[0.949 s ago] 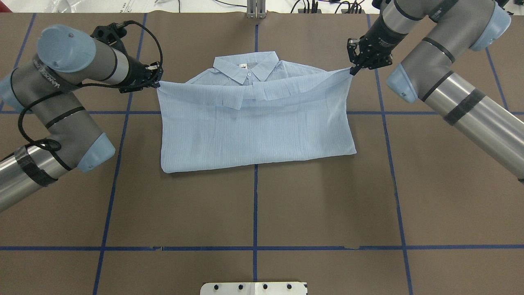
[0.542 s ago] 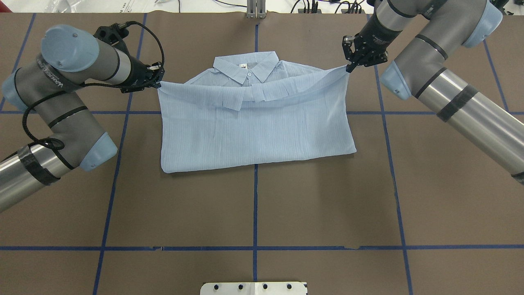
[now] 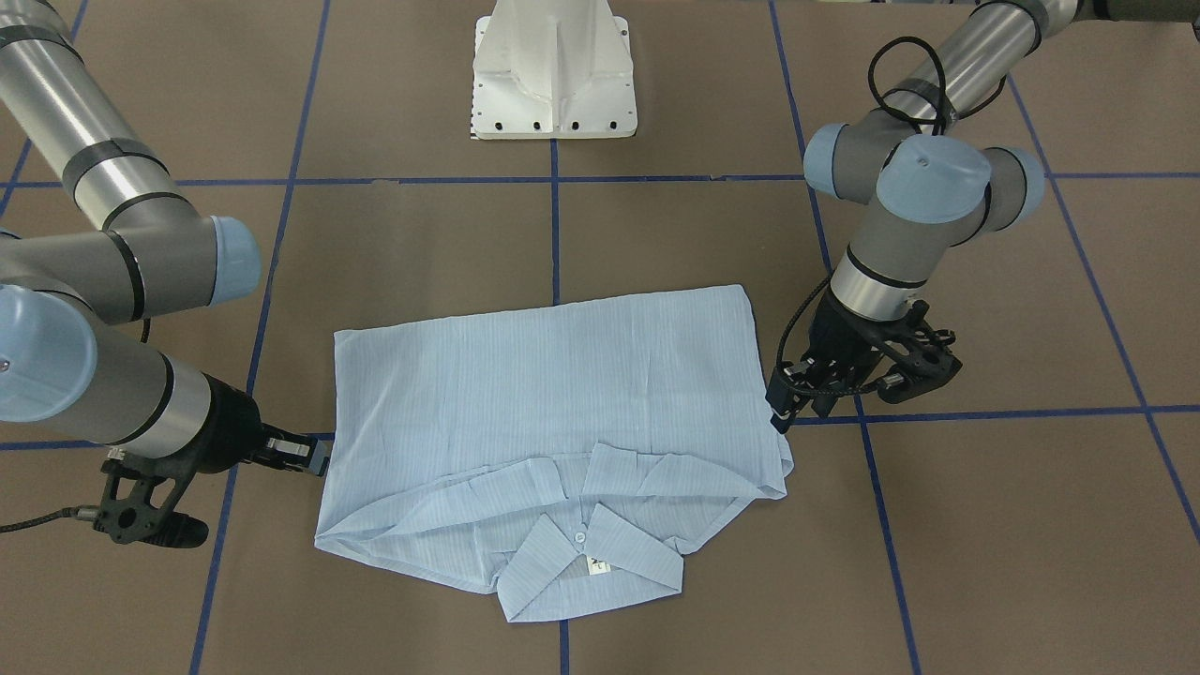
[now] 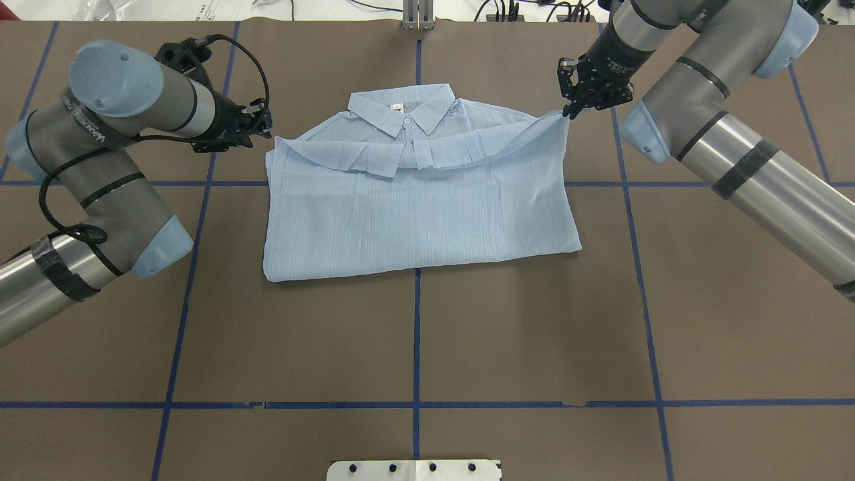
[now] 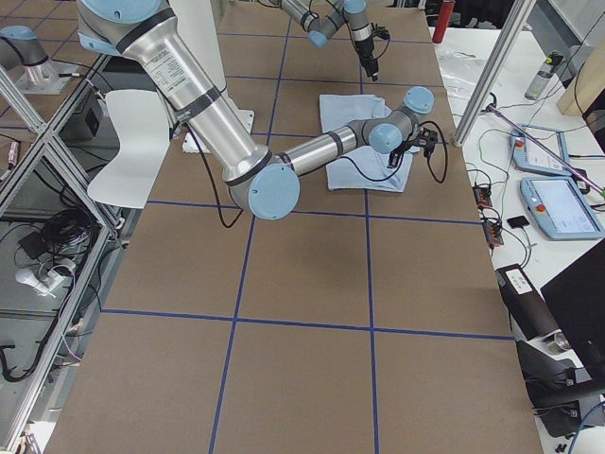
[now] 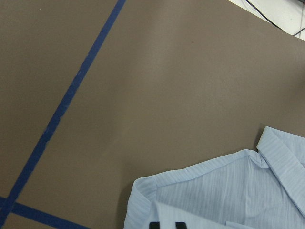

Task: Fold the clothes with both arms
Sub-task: 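Lower the right gripper to the folded shirt's side edge nearest it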

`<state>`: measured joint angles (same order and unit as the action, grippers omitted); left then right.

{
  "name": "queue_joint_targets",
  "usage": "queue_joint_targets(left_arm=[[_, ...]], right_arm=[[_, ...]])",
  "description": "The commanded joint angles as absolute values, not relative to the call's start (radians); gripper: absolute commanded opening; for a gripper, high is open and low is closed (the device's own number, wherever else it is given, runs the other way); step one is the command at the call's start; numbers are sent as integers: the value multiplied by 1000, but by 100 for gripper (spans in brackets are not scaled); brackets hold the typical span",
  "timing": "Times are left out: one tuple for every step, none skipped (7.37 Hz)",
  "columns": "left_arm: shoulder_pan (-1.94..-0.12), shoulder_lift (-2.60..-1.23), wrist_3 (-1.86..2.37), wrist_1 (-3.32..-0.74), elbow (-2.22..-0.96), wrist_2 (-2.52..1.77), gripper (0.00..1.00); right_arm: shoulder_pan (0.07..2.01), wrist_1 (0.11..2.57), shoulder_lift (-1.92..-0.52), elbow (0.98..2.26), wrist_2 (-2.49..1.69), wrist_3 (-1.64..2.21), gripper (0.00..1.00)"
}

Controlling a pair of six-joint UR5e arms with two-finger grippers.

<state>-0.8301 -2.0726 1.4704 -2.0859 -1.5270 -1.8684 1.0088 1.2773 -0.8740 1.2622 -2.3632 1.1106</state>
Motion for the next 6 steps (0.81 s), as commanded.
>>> queue_joint_targets(left_arm=[[-831,-2068,1465,-2086,-1526,-1868,100],[-831,-2068,1465,-2085,-1531,-1868,100],[-833,-2065,1470,-2085,-1534,-1868,100],[-833,-2065,1477,-2082,-1542,-1868,100],[-833,-2063,1485,-2077,-1561,-1867,100],[-833,-2062,1500,-2075,-1565,-1867,100]], right_arm=[[1000,1276,-887,1265,-2356,1098,100],[980,1273,-909,1300,-2356,1082,100],[947,1273,-987,1389,-2352,1086,100],[909,1276,-1076,1507,-2323,1095,100],[858,1276,-1151,1573,-2288,1095,100],[827,1279,-1167,1578,-2251,1082,100]])
